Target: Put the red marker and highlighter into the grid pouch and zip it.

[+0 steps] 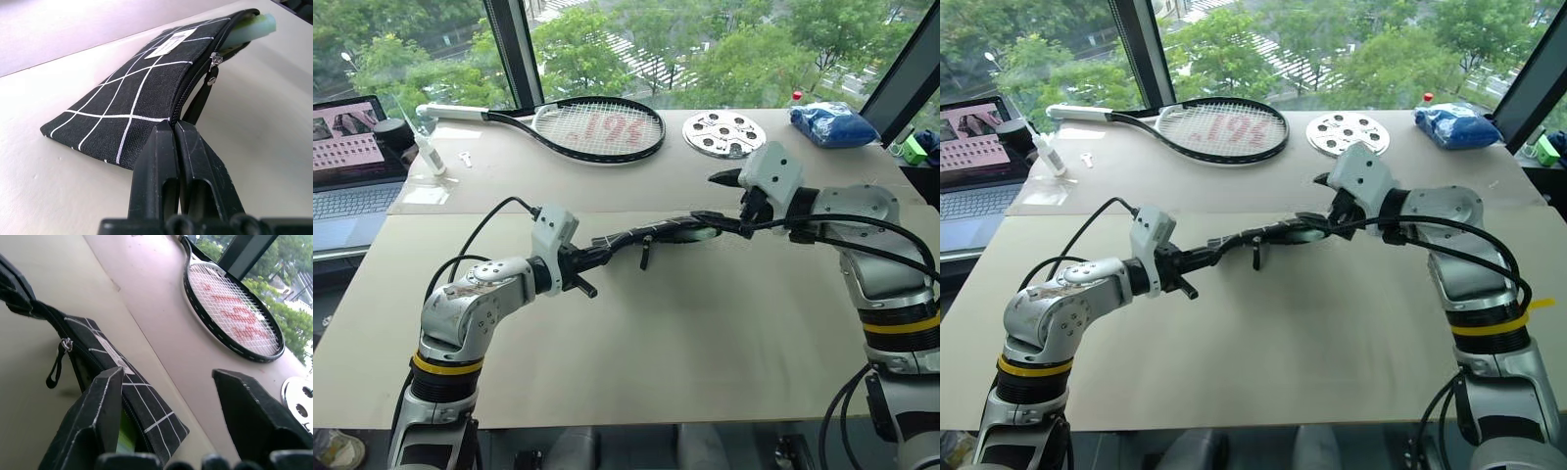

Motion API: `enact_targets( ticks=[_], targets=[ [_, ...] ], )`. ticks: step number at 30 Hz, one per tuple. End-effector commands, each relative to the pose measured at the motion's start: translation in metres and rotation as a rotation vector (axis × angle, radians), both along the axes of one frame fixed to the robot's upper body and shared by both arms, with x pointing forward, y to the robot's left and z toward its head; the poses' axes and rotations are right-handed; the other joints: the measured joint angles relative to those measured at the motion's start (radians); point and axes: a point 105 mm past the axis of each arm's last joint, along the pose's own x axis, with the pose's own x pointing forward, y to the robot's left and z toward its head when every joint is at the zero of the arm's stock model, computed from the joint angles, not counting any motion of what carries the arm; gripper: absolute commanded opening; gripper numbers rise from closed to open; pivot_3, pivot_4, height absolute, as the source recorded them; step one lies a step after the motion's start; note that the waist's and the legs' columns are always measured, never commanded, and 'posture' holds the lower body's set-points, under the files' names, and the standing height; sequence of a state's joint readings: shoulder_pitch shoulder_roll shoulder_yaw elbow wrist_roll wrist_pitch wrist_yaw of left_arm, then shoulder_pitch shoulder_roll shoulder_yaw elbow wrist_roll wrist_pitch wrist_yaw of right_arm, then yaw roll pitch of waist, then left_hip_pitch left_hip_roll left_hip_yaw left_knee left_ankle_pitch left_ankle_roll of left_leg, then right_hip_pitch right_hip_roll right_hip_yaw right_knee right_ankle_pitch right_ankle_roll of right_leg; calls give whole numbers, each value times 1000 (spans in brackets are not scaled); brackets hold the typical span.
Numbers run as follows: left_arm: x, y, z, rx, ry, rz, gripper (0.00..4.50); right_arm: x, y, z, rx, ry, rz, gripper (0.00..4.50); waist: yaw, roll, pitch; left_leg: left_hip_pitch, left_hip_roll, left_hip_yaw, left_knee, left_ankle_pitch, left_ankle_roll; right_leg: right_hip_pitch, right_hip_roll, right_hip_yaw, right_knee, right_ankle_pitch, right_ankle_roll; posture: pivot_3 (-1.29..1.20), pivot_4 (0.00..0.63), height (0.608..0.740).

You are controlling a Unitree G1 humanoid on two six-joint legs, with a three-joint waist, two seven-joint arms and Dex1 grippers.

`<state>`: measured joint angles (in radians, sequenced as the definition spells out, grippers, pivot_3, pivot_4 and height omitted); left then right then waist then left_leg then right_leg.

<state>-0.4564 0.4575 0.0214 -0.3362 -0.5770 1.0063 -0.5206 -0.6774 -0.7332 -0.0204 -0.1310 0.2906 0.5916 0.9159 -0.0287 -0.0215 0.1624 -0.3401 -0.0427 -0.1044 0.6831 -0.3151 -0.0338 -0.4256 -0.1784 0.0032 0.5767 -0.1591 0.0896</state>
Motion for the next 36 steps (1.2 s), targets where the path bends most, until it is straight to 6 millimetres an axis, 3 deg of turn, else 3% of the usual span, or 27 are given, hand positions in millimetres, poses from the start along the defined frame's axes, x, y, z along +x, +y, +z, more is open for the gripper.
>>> enact_targets(
  ticks=[1,5,6,13,19,28,36],
  targets=[
    [0,0,13,-15,-48,-6,0,-10,-21,25,128,8,-38,1635,5,0,0,0,0,0,0,0,0,0,0,0,0,0,0,0,150,740],
    [2,0,14,-15,-50,-6,0,-9,-33,3,113,64,-101,253,9,0,0,1,0,0,0,0,0,0,0,0,0,0,0,0,150,740],
    [2,0,14,-14,-51,-7,0,-10,-35,-5,100,83,-111,80,9,0,0,1,0,0,0,0,0,0,0,0,0,0,0,0,150,740],
    [1,1,14,-10,-51,-8,0,-12,-34,-48,-69,119,-165,80,10,0,0,1,0,1,1,0,0,0,0,1,1,0,0,0,150,740],
    [0,1,13,-5,-49,-10,0,-8,-28,-49,-104,69,-165,80,12,0,0,1,0,1,1,0,0,0,0,1,1,0,0,0,150,740],
    [-1,1,11,1,-47,-10,0,-8,-25,-26,8,49,-138,80,12,0,0,1,0,1,1,0,0,1,0,1,1,0,0,0,150,740],
    [-1,0,12,3,-50,-13,0,-10,-14,-40,-22,85,-104,80,12,0,0,1,0,1,1,0,0,1,0,1,1,0,0,0,150,740]
  ],
)
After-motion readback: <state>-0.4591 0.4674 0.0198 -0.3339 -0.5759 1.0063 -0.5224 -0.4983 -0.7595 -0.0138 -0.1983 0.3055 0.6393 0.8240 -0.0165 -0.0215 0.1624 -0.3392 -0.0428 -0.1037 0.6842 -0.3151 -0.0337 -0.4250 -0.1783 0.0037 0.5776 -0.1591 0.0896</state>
